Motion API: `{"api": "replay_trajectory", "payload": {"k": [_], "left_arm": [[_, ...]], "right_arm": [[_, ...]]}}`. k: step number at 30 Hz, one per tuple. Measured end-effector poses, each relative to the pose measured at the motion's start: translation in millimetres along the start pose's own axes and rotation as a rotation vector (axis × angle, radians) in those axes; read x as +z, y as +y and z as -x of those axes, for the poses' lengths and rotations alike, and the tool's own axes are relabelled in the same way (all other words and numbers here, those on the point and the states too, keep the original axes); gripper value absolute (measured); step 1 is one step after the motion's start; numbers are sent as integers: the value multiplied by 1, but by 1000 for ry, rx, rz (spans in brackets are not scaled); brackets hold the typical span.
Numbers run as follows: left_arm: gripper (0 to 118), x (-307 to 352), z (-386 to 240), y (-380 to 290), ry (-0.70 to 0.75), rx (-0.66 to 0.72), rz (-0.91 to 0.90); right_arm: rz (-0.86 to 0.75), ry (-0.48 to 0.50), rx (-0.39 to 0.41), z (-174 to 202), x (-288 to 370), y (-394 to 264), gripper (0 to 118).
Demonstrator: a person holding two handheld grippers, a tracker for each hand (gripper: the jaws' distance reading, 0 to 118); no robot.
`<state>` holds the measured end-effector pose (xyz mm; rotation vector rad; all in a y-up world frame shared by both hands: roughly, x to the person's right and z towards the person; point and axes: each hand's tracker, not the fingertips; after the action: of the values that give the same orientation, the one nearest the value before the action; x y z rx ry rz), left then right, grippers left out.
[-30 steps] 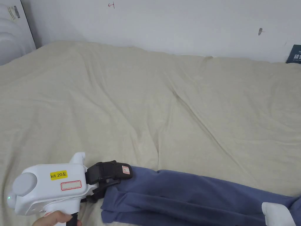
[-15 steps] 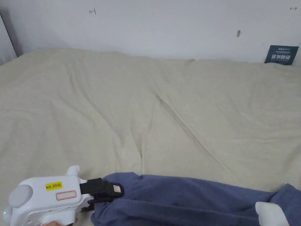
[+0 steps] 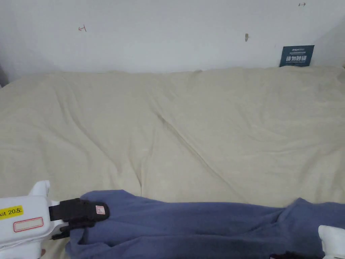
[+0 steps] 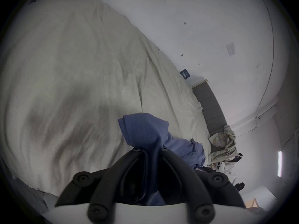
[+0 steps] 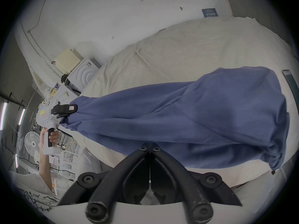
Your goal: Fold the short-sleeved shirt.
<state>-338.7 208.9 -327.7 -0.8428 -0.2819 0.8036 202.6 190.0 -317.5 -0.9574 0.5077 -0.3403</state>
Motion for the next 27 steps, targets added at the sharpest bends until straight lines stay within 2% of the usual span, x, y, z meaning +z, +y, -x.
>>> {"api": "replay_trajectory", "payload": {"k": [10, 12, 16, 21, 27], "left_arm": [[12, 7, 8, -9, 192, 28, -6], [12, 7, 1, -10, 193, 19, -13], [12, 0, -43, -10, 211, -41, -24], [12, -33, -119, -17, 177, -95, -42], [12, -125, -196, -44, 61, -273, 171]], "right_arm": [[-61, -32, -33, -23, 26, -1, 0], [-63, -33, -33, -27, 30, -1, 0], [-64, -56, 17, -28, 35, 0, 0], [-82, -54, 22, -30, 38, 2, 0], [-107, -42, 13, -42, 45, 1, 0]]}}
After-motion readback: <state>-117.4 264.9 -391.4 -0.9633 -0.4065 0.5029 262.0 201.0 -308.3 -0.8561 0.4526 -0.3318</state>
